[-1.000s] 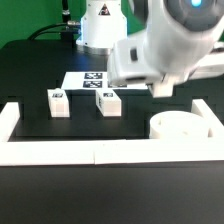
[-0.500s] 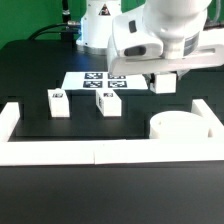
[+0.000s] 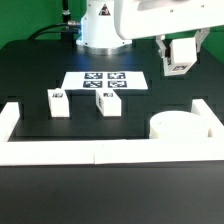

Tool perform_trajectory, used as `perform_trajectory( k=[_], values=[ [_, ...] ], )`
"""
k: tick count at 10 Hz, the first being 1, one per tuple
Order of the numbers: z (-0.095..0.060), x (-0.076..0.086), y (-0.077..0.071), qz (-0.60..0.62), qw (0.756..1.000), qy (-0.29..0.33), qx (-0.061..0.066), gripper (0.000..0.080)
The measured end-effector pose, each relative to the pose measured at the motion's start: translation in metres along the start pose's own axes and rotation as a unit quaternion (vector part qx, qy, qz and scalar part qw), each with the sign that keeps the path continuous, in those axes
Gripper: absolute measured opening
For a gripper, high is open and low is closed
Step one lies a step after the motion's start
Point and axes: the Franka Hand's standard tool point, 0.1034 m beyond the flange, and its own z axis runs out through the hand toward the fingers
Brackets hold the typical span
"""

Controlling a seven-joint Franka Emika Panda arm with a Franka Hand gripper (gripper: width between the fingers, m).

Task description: Assemble stool

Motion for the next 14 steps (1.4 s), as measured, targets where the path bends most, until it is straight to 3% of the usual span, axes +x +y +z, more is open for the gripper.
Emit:
perform_trajectory(
  k=[3,6,9,11,13,14],
  values=[
    [-0.001,0.009,0.002,-0.001,0.994,0.108,-0.008,0.0336],
    [-0.020,0.038,-0.015,-0.033,0.975,0.220,-0.021,0.0336],
    [-0.018,0.038,-0.014,-0.032,0.944,0.328,-0.019,0.0336],
    [-0.007,0.033,-0.023,-0.034,0.917,0.397,-0.015,0.0336],
    [0.025,0.021,-0.033,-0.039,0.923,0.381,-0.022,0.0336],
    [0.021,0.023,-0.031,-0.039,0.922,0.385,-0.022,0.0336]
  ],
)
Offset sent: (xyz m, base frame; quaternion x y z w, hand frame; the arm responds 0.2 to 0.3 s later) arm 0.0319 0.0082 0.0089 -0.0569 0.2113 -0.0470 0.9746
